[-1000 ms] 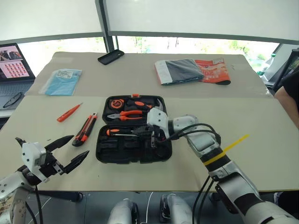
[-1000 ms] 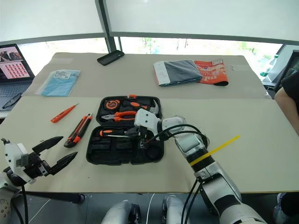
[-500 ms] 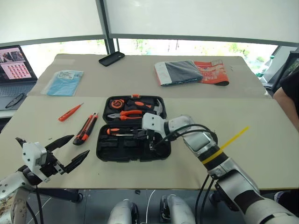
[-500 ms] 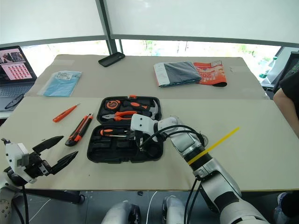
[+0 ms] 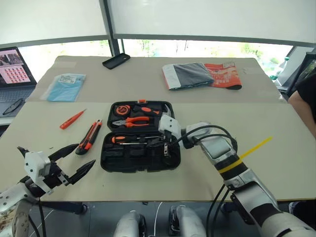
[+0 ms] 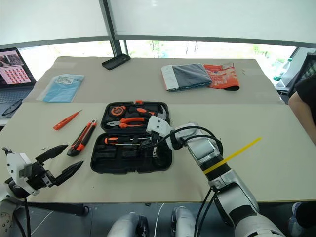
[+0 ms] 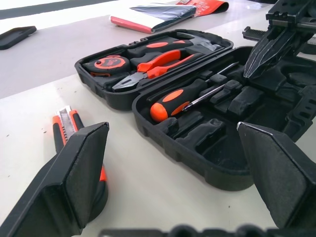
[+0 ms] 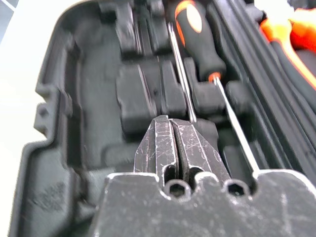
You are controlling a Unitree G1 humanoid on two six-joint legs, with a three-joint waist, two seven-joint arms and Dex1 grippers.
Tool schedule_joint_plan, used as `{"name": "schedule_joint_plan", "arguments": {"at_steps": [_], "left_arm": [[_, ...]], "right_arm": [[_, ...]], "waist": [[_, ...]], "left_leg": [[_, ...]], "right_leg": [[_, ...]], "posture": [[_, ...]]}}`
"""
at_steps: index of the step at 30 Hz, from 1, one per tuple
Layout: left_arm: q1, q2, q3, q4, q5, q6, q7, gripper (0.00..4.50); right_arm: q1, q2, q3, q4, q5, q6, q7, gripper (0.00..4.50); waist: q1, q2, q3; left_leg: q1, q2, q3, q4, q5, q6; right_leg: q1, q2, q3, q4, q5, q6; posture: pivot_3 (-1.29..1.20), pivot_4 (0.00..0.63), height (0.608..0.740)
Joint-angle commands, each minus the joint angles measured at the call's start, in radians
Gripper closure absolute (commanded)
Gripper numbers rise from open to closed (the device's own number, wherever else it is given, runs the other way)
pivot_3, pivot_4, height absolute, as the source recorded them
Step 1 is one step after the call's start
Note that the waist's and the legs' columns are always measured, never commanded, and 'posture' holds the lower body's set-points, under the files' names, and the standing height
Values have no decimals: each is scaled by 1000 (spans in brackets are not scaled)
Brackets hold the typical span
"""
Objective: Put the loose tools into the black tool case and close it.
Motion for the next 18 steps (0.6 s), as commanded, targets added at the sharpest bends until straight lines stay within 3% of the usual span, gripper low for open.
{"name": "schedule_joint_plan", "arguments": {"at_steps": [1, 2, 5, 11, 16, 18], "left_arm": [[10, 1, 36, -24, -14, -8, 17, 0], [29, 6, 61, -14, -17, -9, 16, 0], [97, 14, 136, 32, -19, -17, 12, 0], [196, 14, 271, 147, -44, 27, 31, 0], [222, 17, 355, 228, -57, 105, 117, 0], [217, 21, 364, 238, -47, 143, 173, 0]], "right_arm": [[11, -10, -98, -58, 73, -104, 16, 4358], [41, -42, -135, -87, 107, -96, 38, 4358], [157, -112, -240, -161, 179, -176, 72, 3775], [365, -127, -393, -274, 266, -380, 52, 1688], [496, -173, -459, -348, 323, -398, 50, 17], [526, -191, -462, -377, 355, -374, 57, 17]], "waist": [[1, 0, 0], [2, 0, 0], [7, 0, 0], [4, 0, 0], [5, -1, 1], [7, -1, 1]], "left_leg": [[0, 0, 0, 0, 0, 0], [0, 0, 0, 0, 0, 0], [0, 0, 0, 0, -1, 2], [-1, 0, 0, 0, -7, 11], [1, 1, 0, 0, -12, 7], [1, 1, 0, 0, -12, 6]], "right_leg": [[0, 0, 0, 0, 0, 0], [0, 0, 0, 0, 0, 0], [0, 0, 0, -2, 0, 0], [0, 0, 0, -4, -1, 1], [1, 0, 1, -4, -1, 1], [1, 0, 1, -4, -1, 1]], "posture": [[0, 150, 740], [0, 150, 740], [0, 150, 740], [0, 150, 740], [0, 150, 740], [0, 150, 740]]}}
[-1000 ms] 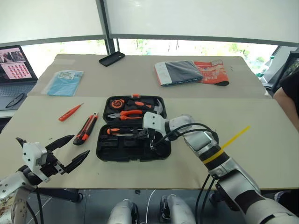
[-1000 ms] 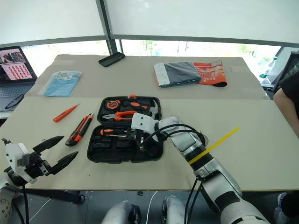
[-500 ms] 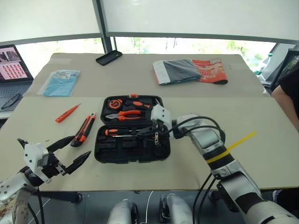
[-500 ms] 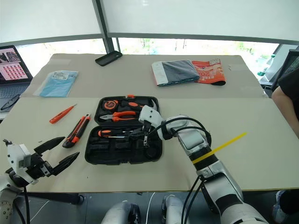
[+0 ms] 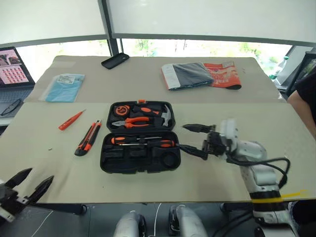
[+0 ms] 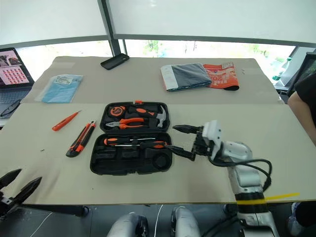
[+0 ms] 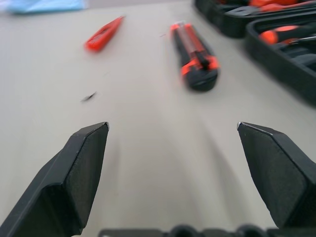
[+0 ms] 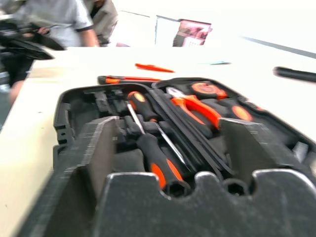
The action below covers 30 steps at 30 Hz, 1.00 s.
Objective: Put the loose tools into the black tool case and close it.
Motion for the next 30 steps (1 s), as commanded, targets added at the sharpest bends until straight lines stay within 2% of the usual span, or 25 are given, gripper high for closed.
{"name": "schedule_joint_plan", "arguments": {"at_steps": [1, 11, 19, 23, 28, 30], "left_arm": [[-8, 19, 48, 16, 8, 76, 119, 0], [-168, 51, 3, -21, -34, 221, 188, 0], [-410, 171, -94, 19, -14, 380, 253, 0], [-759, 242, -303, 313, 142, 388, 299, 0], [-1122, 209, -478, 733, 312, 246, 301, 0], [-1227, 185, -526, 869, 364, 192, 289, 0]], "right_arm": [[43, -30, -34, -98, 75, 11, 10, 17], [104, -5, -33, -205, 76, -10, -108, 17], [80, -4, -19, -222, 79, 3, -158, 17], [45, 7, -4, -226, 82, 12, -183, 17], [1, 9, 15, -248, 93, 32, -209, 17], [-4, 6, 17, -255, 92, 36, -218, 17]], "waist": [[3, -1, 0], [15, -3, 0], [19, -4, 0], [30, -5, 2], [20, -8, 2], [18, -10, 2]], "left_leg": [[1, 0, 0, 0, 0, 0], [1, 0, -1, 0, 1, -2], [1, 0, -1, 0, 2, -4], [1, -2, -1, 0, 6, -7], [2, -3, 0, 0, 11, -13], [1, -3, 0, 0, 16, -6]], "right_leg": [[0, 0, 0, 0, 0, 0], [1, 0, 0, 2, 0, 0], [1, 1, 0, 2, 0, 0], [1, 2, -2, 5, 0, 0], [1, 5, -2, 7, 1, 0], [1, 6, -2, 7, 1, 0]], "posture": [[0, 150, 740], [0, 150, 740], [0, 150, 740], [0, 150, 740], [0, 150, 740], [0, 150, 740]]}}
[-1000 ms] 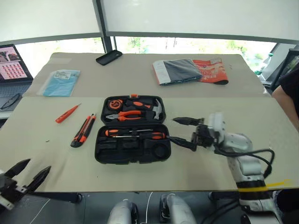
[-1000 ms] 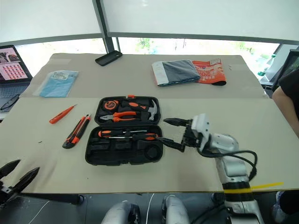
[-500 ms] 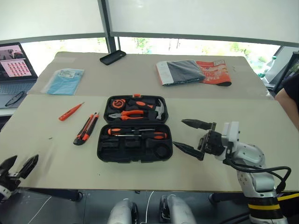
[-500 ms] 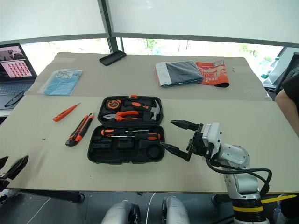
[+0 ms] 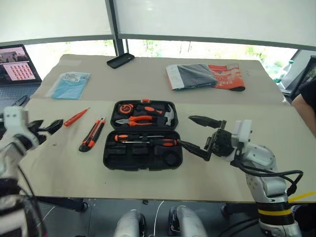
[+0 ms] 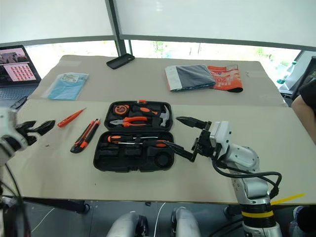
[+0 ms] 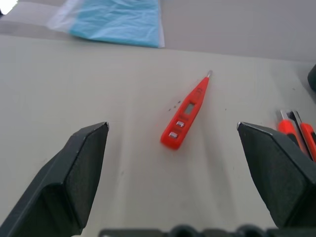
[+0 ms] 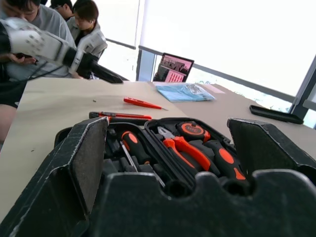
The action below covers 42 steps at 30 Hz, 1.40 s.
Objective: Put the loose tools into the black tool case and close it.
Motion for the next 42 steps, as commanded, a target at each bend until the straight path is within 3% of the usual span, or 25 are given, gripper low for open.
{"name": "schedule_joint_plan", "arguments": {"at_steps": [1, 5, 7, 12, 16, 24, 28, 32, 36, 42], "left_arm": [[-156, -20, -74, 228, 101, -122, -15, 0], [-286, -55, -134, 407, 183, -198, 10, 0], [-313, -59, -153, 458, 220, -200, 43, 0], [-340, -62, -155, 518, 253, -167, 65, 0], [-330, -69, -158, 527, 260, -135, 13, 1088], [-292, -88, -110, 519, 233, -186, 3, 3980], [-267, -83, -29, 487, 167, -343, -49, 4022], [-243, -42, 30, 427, 101, -453, -236, 4022], [-156, 2, -74, 187, 74, -530, -722, 4022], [-21, 51, -269, -327, 4, -310, -970, 4022]], "right_arm": [[-18, -6, -6, -50, 18, 10, -23, 17], [4, -18, -20, -95, 17, 23, -56, 17], [21, -23, -31, -122, 19, 32, -77, 17], [67, -41, -55, -182, 22, 47, -124, 17], [87, -50, -61, -205, 24, 51, -144, 0], [61, -59, -38, -199, 34, 49, -120, 0], [44, -61, -36, -187, 43, 52, -103, 0], [33, -74, -43, -174, 54, 54, -83, 0], [-19, -118, -71, -195, 124, 104, -62, 0], [13, -284, -113, -204, 212, 234, 58, 0]], "waist": [[-3, -1, 0], [-10, -2, 0], [-15, -2, 0], [-20, -3, 0], [-20, -3, 0], [-18, -3, 0], [-18, -3, 0], [-18, -6, 0], [-19, -7, 0], [-12, -6, 0]], "left_leg": [[0, 0, 0, 0, 0, 1], [-2, -2, 1, 0, 0, 4], [-2, -3, 2, 0, -1, 5], [-3, -3, 2, 0, -2, 6], [-1, -4, 2, 2, -2, 6], [2, -4, 1, 3, 1, 6], [2, -4, 1, 3, 1, 6], [-1, -3, 1, 4, 1, 6], [-3, -3, 1, 6, 1, 7], [-6, -2, 1, 15, -3, 13]], "right_leg": [[0, 1, 0, 0, 0, 0], [-1, 1, 0, -1, 0, -1], [-1, 1, -1, -1, 4, -7], [-1, 0, -1, -2, 2, -4], [0, -1, 0, 0, -1, 1], [1, -3, 2, 3, 0, 2], [1, -4, 2, 4, 0, 2], [0, -3, 1, 3, 0, 1], [-1, -3, 0, 2, 0, 1], [0, -4, 0, 3, 0, 1]], "posture": [[0, 150, 740], [0, 150, 740], [0, 150, 740], [0, 150, 740], [0, 150, 740], [0, 150, 740], [0, 150, 740], [0, 150, 740], [0, 150, 740], [0, 150, 740]]}}
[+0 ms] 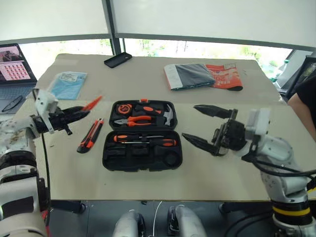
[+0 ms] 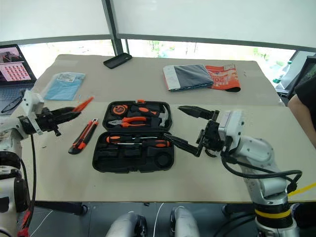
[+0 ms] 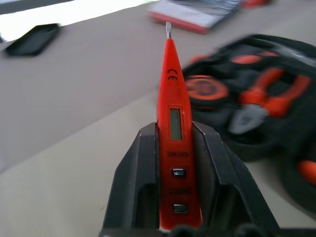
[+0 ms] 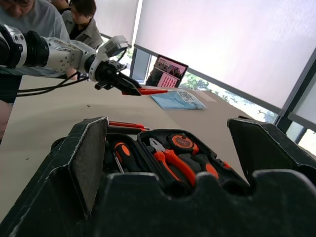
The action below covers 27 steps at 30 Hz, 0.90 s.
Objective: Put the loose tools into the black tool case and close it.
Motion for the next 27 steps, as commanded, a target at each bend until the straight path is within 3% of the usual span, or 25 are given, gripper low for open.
{"name": "schedule_joint_plan", "arguments": {"at_steps": [1, 8, 19, 27], "left_arm": [[96, 55, -153, -426, -50, 153, -139, 4022], [139, 29, -278, -612, 50, 228, -48, 4022], [121, -11, -377, -662, 177, 316, 91, 4022], [108, 8, -431, -665, 222, 309, 79, 4022]], "right_arm": [[55, -120, -76, -24, 92, 97, 99, 0], [128, -187, -86, 33, 30, 59, 170, 0], [156, -165, -87, -5, 32, 79, 145, 0], [180, -164, -94, -28, 38, 85, 125, 0]], "waist": [[8, 0, 0], [19, 0, 0], [24, 0, 0], [24, 0, 0]], "left_leg": [[-1, 0, -1, 1, -1, 1], [-1, 0, -2, 3, -6, 11], [-2, 2, -2, 5, -6, 11], [-3, 1, -2, 7, -6, 11]], "right_leg": [[0, 0, 0, 0, 0, 1], [0, 0, 2, -1, 1, 3], [0, 1, 2, 0, 2, 4], [1, 0, 2, -1, 2, 5]], "posture": [[0, 150, 740], [0, 150, 740], [0, 150, 740], [0, 150, 740]]}}
